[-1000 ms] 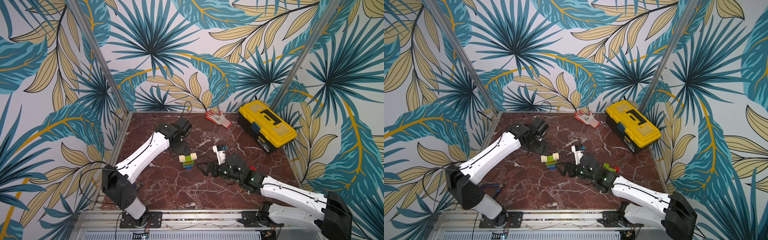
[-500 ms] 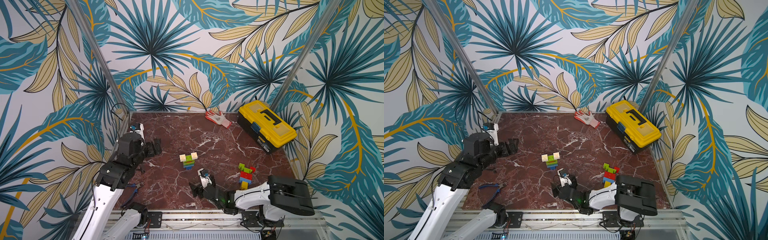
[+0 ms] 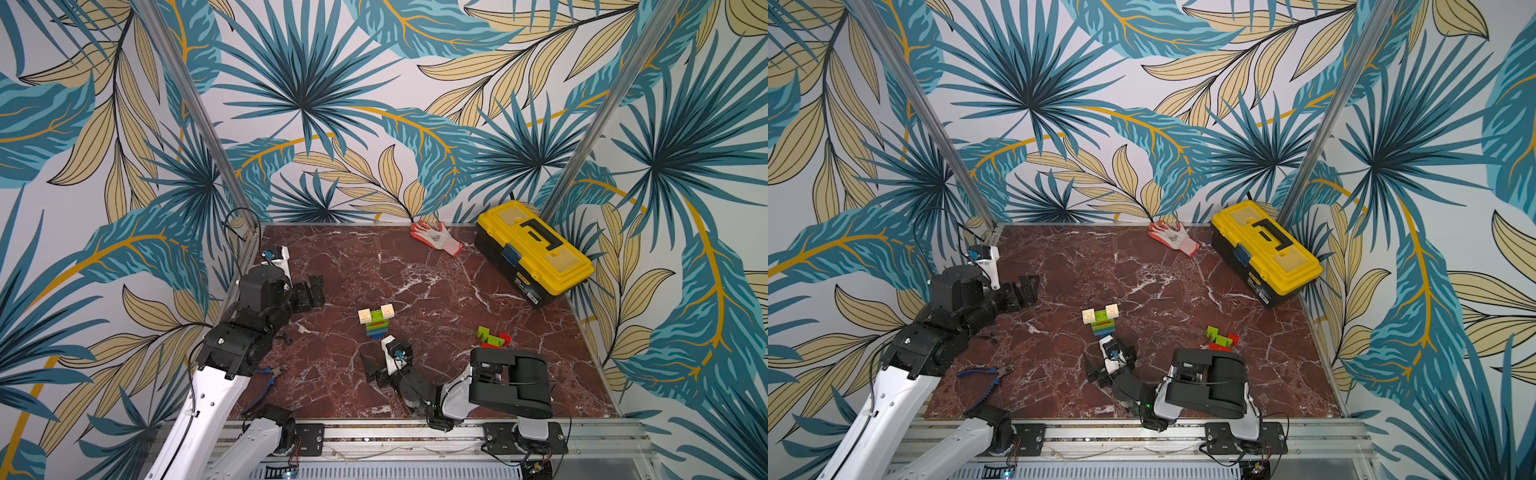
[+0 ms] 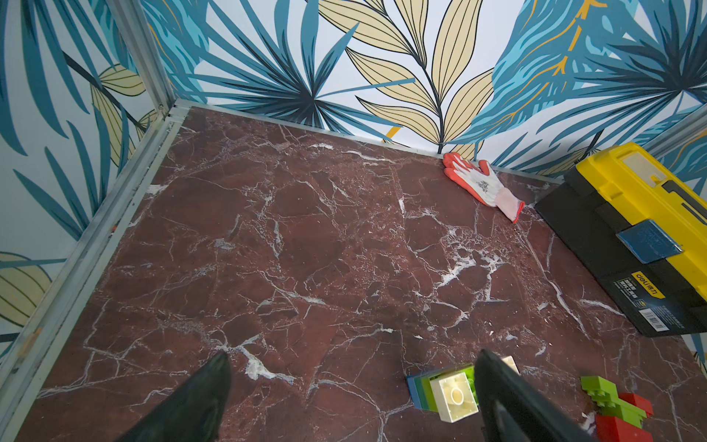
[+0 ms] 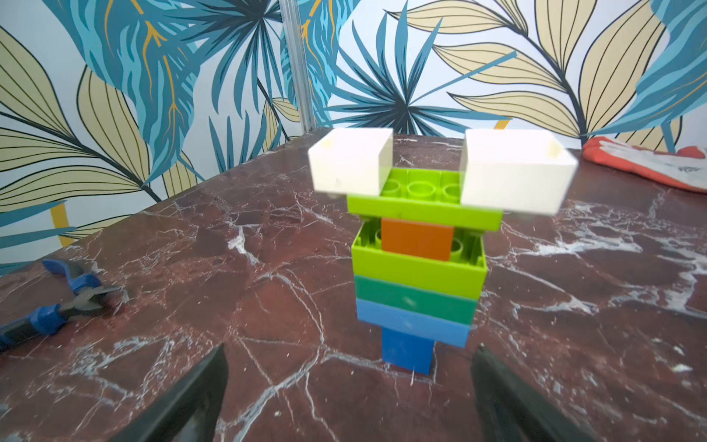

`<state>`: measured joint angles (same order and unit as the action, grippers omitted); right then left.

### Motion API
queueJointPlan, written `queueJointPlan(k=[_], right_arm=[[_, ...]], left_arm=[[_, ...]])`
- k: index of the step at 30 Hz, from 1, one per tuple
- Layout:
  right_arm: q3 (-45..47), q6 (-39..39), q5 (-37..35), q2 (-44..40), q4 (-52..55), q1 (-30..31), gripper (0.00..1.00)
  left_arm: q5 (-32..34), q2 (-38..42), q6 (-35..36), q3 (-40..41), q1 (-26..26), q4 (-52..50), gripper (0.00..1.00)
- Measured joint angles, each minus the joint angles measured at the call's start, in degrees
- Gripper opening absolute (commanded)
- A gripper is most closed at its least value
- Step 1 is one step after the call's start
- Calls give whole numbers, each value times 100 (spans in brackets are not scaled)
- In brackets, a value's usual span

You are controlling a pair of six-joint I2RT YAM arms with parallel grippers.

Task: Assemble a carrot with lego
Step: Adjust the lego brick at the center of the board.

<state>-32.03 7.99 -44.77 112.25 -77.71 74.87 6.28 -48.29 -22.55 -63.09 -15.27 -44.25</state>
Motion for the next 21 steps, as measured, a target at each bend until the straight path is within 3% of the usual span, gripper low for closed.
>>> queueJointPlan(k=[14,21], right_arm=[[-595,-280,173,549,136,-647,96],[-634,-332,201,601,131,-684,95]], left_arm=[[9,-90,4,0,0,101,99],[9,-151,4,7,0,136,99]])
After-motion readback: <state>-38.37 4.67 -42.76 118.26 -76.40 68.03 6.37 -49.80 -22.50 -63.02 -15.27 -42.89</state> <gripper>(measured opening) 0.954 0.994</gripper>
